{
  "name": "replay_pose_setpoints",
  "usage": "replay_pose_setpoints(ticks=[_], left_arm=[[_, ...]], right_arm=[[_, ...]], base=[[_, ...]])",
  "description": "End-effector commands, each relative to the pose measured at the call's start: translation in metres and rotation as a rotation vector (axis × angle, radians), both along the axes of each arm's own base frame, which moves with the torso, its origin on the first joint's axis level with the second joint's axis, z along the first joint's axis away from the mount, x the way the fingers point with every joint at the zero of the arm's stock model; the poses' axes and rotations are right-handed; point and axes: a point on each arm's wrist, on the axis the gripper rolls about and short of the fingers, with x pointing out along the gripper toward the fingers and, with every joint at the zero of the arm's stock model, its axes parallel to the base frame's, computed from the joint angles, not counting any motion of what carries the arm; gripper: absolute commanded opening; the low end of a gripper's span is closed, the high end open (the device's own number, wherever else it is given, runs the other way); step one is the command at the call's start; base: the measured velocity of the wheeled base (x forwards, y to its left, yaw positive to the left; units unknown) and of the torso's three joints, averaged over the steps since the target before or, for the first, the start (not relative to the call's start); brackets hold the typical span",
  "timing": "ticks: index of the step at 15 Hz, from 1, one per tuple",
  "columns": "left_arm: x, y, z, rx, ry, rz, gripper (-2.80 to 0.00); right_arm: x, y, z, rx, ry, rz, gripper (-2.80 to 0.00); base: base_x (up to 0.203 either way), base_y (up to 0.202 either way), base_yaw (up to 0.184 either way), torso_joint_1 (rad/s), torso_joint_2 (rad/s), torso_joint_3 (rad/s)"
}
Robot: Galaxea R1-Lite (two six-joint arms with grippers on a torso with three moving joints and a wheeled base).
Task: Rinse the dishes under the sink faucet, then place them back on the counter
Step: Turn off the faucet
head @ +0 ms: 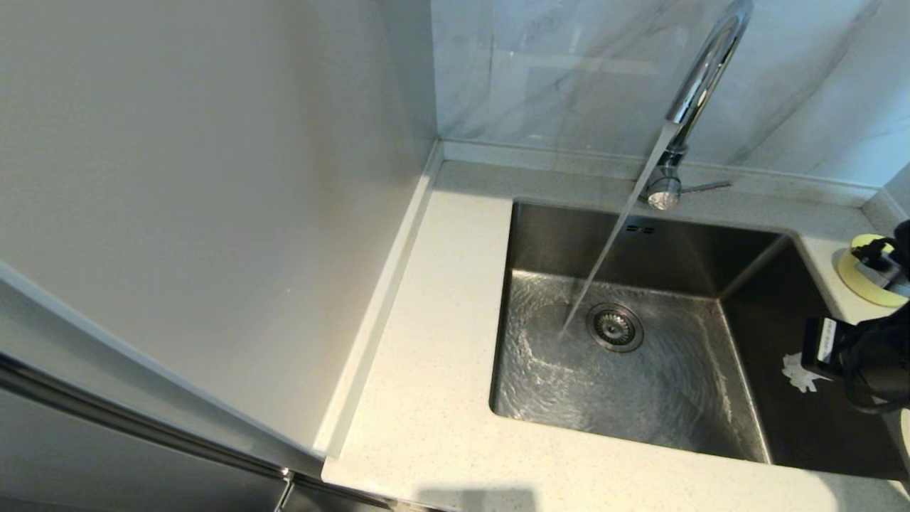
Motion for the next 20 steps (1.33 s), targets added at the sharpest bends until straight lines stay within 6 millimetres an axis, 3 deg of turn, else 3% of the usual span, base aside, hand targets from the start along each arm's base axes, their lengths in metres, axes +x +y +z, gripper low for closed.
replay_pose_setpoints(ticks=[1,3,5,9,14,20], left_arm=[[0.000,0.000,0.000,0.000,0.000,0.000,-2.80],[0.000,0.000,0.000,0.000,0.000,-0.001,-2.80],[0.000,0.000,0.000,0.000,0.000,-0.001,-2.80],[0.000,0.000,0.000,0.000,0.000,-0.001,-2.80],[0.000,0.000,0.000,0.000,0.000,-0.001,-2.80],[0.000,0.000,0.000,0.000,0.000,0.001,-2.80]], right_arm=[[0.035,0.002,-0.012,-0.002,0.055,0.001,-2.80],[0.060,0.001,-0.004,-0.012,-0.005,-0.027,-2.80],[0.083,-0.011,0.004,-0.014,-0.114,-0.168,-2.80],[0.114,-0.019,0.007,0.073,-0.186,-0.310,-2.80],[0.154,-0.020,0.009,0.050,-0.314,-0.370,-2.80],[0.176,-0.024,0.028,0.046,-0.421,-0.398,-2.80]], base=[[0.000,0.000,0.000,0.000,0.00,0.000],[0.000,0.000,0.000,0.000,0.00,0.000],[0.000,0.000,0.000,0.000,0.00,0.000],[0.000,0.000,0.000,0.000,0.00,0.000],[0.000,0.000,0.000,0.000,0.00,0.000],[0.000,0.000,0.000,0.000,0.00,0.000]])
